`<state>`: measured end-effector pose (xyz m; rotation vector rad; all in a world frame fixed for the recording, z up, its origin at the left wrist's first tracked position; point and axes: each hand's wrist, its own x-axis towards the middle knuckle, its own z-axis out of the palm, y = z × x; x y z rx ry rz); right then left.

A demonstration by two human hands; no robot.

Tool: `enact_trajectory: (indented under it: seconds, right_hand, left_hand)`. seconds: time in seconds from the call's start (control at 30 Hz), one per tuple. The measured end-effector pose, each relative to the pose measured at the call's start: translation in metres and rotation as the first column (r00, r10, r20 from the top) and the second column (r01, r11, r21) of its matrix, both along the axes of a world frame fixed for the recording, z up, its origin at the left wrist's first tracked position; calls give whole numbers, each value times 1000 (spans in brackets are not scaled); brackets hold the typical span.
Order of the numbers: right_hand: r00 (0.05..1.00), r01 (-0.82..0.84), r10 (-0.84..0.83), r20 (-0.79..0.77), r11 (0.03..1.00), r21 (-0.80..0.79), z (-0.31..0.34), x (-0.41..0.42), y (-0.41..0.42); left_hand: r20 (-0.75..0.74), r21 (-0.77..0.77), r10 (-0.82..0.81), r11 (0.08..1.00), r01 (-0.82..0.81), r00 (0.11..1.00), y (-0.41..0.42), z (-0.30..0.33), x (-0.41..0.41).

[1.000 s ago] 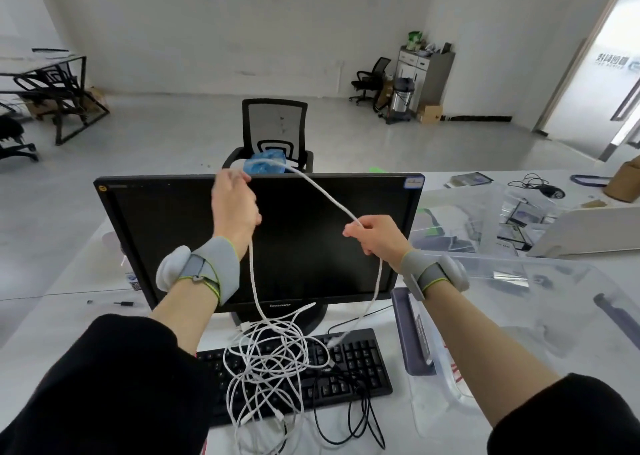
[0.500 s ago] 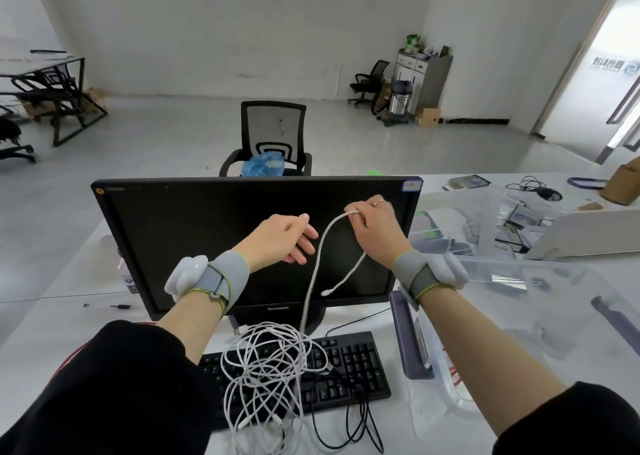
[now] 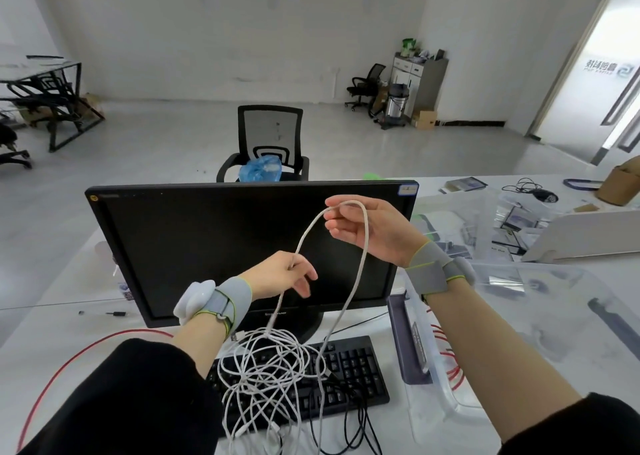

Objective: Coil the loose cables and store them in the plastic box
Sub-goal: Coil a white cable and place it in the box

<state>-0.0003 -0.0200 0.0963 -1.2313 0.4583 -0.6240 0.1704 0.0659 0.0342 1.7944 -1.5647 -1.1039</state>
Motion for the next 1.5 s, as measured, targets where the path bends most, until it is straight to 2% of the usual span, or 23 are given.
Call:
enact_trajectory:
  seconds: [0.13,0.23,0.27,0.33,0.4,0.5,0.57,0.6,0.67,0.7,0.77,0.8,0.83,0.9,1.0,1.1,1.2,1.23,1.27,1.3,1.37,1.43,1.5]
  right_hand:
    - [981,-60,-21,193,913,404,0,-8,-8]
    - [985,13,-87,152,902,432,-13,-13,-21]
    - [988,85,-127,86,917,389,-18,-12,-23]
    - [969,247,-232,-87,936,250,-29,-6,-23]
    - [912,303,-279,-300,952,37,-41,1,-17]
    - [788,20,-168,-593,968,-248,-48,6,-3]
    - [695,-255,-35,-718,922,-291,-42,8,8]
    - [651,-365,30,-758,888,-278,-35,9,12]
    - [637,-472,129,-760,845,-252,-18,10,18]
    - [668,-471,138,-731,839,-272,-8,11,20]
    - [750,-391,48,-660,837,-383,7,14,19]
    - [776,-331,-35,-629,827,-454,11,15,16]
    - [791,-271,-120,-600,810,-520,13,16,11]
    - [808,-151,-236,-540,803,-576,7,15,2]
    - [868,48,-269,-417,881,-470,-8,11,-5]
    - [901,176,-292,-320,922,-344,-23,8,-7]
    - [837,2,-241,-492,899,-437,-38,15,-1]
    - [787,-122,-196,-585,880,-459,-41,18,4]
    - [726,-248,-145,-672,857,-452,-42,22,9]
    - [667,-359,-88,-740,832,-423,-43,25,14]
    - [595,-495,36,-803,804,-330,-36,28,22]
    - [578,-554,135,-805,789,-266,-23,29,26]
    - [588,-569,103,-802,757,-320,-8,26,23]
  left_hand:
    - [-185,43,238,971,-234,954,2,4,5]
    - [-395,114,258,966,-231,882,8,14,17]
    - [-534,128,233,972,-196,812,10,18,20]
    - [-829,115,190,979,-171,527,12,30,21]
    - [-956,50,123,963,-264,265,10,44,16]
    - [-990,46,109,841,-540,84,-4,59,13]
    - [-980,25,154,721,-692,125,-11,62,18]
    - [-959,-19,191,689,-724,207,-15,60,19]
    - [-846,-111,282,737,-667,453,-18,49,16]
    - [-733,-134,319,798,-587,601,-18,41,12]
    - [-327,-165,266,929,-332,907,-9,23,4]
    - [-127,-160,189,965,-208,974,-3,17,2]
    - [-9,-154,125,980,-125,992,0,15,0]
    - [-37,-122,61,990,-65,997,4,19,-4]
    - [-396,-46,44,997,-68,917,5,35,-6]
    - [-754,-87,34,985,-151,656,7,43,-1]
    - [-935,-142,-32,946,-293,353,6,49,4]
    - [-956,-131,-30,934,-334,292,4,52,4]
    - [-958,-110,0,922,-371,285,-1,54,5]
    - [-939,-99,50,910,-404,341,-5,55,5]
    - [-799,-138,171,881,-452,577,-11,52,7]
    - [-551,-207,232,892,-401,802,-11,43,10]
    - [-181,-254,154,947,-197,971,-4,24,16]
